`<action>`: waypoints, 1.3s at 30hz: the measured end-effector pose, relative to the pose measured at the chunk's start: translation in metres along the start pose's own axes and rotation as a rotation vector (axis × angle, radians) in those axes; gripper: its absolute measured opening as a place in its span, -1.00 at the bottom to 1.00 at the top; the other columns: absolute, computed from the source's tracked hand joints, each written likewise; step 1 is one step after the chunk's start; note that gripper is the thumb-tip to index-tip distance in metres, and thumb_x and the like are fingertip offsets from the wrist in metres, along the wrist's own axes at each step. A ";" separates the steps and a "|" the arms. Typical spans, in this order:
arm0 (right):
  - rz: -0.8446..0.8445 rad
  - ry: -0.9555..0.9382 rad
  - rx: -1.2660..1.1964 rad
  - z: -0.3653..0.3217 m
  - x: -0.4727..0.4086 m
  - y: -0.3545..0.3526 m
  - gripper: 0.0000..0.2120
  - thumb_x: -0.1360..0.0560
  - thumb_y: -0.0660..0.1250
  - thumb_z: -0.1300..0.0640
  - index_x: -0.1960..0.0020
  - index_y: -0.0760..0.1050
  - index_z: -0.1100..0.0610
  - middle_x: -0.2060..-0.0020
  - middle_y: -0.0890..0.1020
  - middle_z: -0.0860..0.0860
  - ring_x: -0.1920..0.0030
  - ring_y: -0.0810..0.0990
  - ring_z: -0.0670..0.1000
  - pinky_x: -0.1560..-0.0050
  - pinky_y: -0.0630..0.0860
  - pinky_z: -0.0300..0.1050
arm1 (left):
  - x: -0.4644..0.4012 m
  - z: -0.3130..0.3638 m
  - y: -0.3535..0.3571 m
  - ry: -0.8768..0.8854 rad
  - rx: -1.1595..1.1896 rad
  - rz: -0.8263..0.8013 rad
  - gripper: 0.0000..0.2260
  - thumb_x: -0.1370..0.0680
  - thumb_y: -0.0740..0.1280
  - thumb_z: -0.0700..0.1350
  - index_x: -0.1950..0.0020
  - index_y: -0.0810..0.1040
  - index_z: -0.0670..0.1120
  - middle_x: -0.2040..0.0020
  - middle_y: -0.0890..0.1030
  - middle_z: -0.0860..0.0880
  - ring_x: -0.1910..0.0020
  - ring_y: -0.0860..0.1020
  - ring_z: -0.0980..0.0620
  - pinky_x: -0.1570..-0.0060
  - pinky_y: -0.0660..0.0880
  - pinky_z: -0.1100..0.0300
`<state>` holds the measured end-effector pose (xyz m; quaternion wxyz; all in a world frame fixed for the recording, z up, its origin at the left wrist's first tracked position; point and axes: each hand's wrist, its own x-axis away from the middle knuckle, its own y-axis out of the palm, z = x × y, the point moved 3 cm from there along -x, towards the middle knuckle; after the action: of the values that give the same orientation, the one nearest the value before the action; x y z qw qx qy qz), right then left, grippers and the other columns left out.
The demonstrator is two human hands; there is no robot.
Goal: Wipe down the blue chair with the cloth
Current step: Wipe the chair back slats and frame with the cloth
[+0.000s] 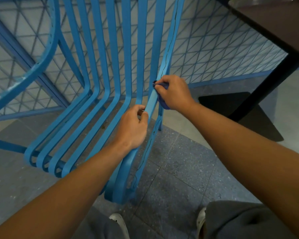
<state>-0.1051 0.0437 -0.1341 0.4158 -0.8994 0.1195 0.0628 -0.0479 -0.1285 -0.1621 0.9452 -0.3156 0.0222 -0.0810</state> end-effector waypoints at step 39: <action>0.050 -0.094 -0.020 0.011 0.034 0.019 -0.88 -0.59 0.36 0.03 0.00 0.61 0.05 0.12 0.54 -0.07 0.08 0.54 -0.05 0.20 0.33 -0.19 | -0.016 -0.004 0.007 0.058 0.066 0.013 -0.86 -0.69 0.23 -0.03 -0.07 0.54 -0.05 0.12 0.57 0.10 0.31 0.49 0.23 0.32 0.37 0.43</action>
<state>-0.0772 0.0342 -0.1621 0.4103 -0.8963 0.1216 0.1167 -0.0629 -0.1223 -0.1695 0.9545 -0.2817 0.0492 -0.0846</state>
